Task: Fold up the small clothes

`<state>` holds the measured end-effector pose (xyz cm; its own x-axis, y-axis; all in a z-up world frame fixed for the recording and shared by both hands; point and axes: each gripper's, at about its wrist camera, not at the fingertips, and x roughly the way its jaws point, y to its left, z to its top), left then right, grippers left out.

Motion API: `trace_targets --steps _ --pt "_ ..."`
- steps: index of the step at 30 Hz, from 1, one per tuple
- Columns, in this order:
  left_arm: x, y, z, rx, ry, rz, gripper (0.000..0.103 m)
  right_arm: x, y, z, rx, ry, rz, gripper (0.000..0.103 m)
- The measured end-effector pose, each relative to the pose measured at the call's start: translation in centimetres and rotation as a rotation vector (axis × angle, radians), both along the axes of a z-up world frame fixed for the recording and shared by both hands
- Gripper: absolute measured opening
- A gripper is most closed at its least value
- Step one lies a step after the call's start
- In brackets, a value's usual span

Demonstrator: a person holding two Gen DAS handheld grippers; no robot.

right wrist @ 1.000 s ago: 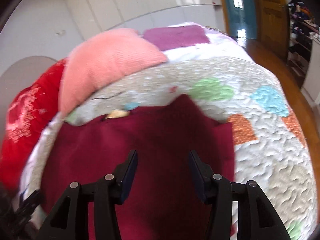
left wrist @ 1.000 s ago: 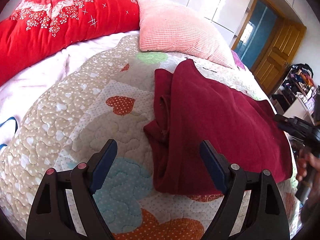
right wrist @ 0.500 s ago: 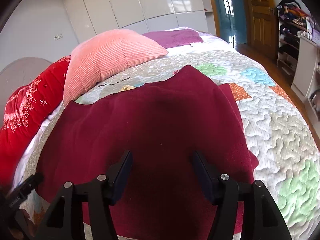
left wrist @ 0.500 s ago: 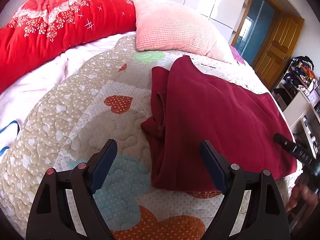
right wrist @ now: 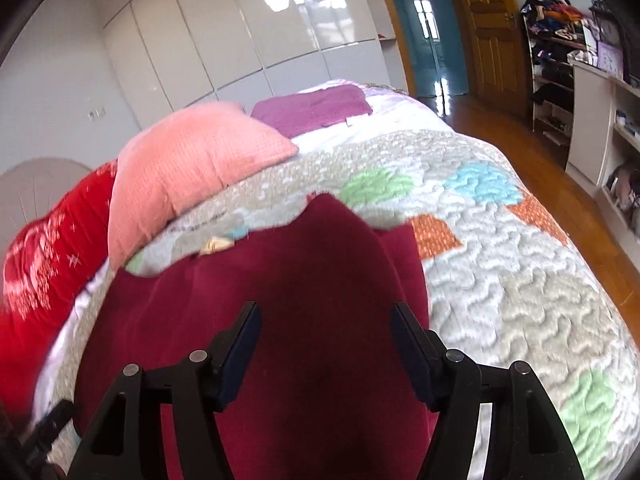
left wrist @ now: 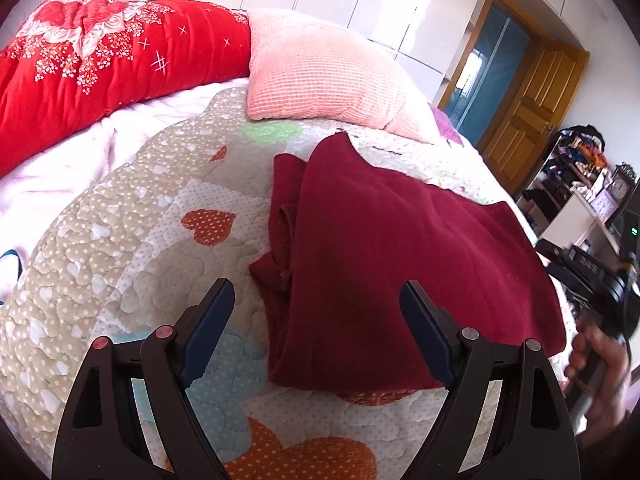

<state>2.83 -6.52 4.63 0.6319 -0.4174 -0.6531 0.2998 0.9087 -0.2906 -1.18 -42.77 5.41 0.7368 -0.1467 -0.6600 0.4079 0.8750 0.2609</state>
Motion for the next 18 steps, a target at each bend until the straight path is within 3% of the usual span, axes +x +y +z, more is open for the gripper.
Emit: trace_targets --steps 4,8,12,15,18 --pt "0.6 -0.9 -1.1 0.048 0.023 -0.001 0.085 1.7 -2.2 -2.1 0.064 0.009 -0.034 0.055" --pt "1.1 -1.4 -2.0 0.060 0.060 -0.003 0.085 1.9 -2.8 -2.6 0.033 -0.005 -0.047 0.053" --pt "1.3 -1.3 -2.5 0.048 0.075 0.005 0.085 1.3 -4.7 -3.0 0.156 -0.043 -0.069 0.053" --pt "1.1 -1.3 -2.5 0.045 0.069 0.009 0.085 0.2 -4.6 -1.7 0.160 -0.062 -0.093 0.053" --pt "1.1 -1.3 -2.5 0.050 0.071 0.009 0.085 -0.6 -3.2 0.5 0.096 -0.116 -0.068 0.054"
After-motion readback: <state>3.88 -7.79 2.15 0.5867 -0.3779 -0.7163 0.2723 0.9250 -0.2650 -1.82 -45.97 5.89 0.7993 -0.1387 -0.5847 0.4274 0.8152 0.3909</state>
